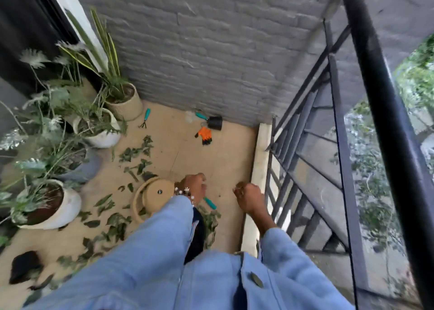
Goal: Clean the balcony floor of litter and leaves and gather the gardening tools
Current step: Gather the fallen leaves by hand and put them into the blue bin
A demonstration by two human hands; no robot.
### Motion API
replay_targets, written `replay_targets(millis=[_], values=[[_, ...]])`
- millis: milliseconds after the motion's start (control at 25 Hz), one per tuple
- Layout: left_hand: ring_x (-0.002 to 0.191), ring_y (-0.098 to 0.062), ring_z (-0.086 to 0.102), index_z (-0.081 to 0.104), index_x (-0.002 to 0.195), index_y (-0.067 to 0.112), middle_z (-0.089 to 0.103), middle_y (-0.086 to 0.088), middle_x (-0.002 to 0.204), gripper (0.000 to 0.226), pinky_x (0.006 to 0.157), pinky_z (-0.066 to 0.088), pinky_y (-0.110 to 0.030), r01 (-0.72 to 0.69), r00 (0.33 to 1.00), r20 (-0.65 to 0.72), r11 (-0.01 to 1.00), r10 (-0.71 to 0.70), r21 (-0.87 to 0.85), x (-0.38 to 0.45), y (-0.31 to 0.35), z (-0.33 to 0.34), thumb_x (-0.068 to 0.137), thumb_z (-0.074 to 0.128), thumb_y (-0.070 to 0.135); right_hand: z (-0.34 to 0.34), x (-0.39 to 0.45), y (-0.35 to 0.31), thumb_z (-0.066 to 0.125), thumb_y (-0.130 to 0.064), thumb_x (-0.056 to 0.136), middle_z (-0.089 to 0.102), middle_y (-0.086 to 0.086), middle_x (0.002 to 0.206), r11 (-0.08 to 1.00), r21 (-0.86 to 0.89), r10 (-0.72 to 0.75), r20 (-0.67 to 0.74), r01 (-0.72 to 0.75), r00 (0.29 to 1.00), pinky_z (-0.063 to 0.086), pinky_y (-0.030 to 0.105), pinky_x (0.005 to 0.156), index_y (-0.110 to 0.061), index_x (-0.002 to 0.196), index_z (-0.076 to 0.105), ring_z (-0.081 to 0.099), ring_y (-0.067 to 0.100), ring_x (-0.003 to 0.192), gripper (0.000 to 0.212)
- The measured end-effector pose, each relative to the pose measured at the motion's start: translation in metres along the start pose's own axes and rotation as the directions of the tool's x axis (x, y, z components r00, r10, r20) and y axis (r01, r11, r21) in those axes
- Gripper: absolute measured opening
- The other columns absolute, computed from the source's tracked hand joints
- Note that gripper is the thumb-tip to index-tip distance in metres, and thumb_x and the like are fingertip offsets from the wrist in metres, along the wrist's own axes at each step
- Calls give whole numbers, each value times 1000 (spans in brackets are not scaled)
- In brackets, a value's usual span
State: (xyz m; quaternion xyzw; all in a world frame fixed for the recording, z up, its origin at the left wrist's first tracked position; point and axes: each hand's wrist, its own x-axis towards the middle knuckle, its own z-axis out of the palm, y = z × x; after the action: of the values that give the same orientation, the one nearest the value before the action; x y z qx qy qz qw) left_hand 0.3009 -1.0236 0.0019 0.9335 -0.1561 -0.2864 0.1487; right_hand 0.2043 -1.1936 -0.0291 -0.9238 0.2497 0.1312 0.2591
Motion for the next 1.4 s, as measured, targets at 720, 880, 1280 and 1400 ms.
replay_targets(millis=[720,880,1280,1400], values=[[116,-35,56,51,132,21,59,-16,125,37,98,46,-41,350,932,-5,903,-362,-249,348,-14,-173,96,46,27,-110,437,-157,40,-39,95,59,9,123,894,-199,-327,321,401,889,44,44,95,-19,119,61,50,33,118,37],[116,-33,56,50,132,24,58,-13,129,37,99,46,-43,506,844,18,784,-536,-359,365,-48,-191,96,45,30,-86,505,-207,23,-56,74,69,9,101,824,-157,-438,433,544,788,51,41,84,-18,99,68,62,31,102,64],[122,-33,52,52,134,23,54,-13,134,38,96,43,-37,733,514,60,402,-856,-549,382,-102,-218,96,49,27,-51,592,-339,50,-29,93,64,6,116,500,-132,-568,696,856,440,44,37,91,-20,115,62,54,29,115,26],[121,-33,53,52,133,25,56,-9,134,38,96,44,-40,751,466,120,320,-877,-577,397,-105,-214,96,47,29,-38,616,-362,51,-27,93,64,5,115,426,-121,-534,766,896,358,43,38,90,-20,113,63,53,29,114,25]])
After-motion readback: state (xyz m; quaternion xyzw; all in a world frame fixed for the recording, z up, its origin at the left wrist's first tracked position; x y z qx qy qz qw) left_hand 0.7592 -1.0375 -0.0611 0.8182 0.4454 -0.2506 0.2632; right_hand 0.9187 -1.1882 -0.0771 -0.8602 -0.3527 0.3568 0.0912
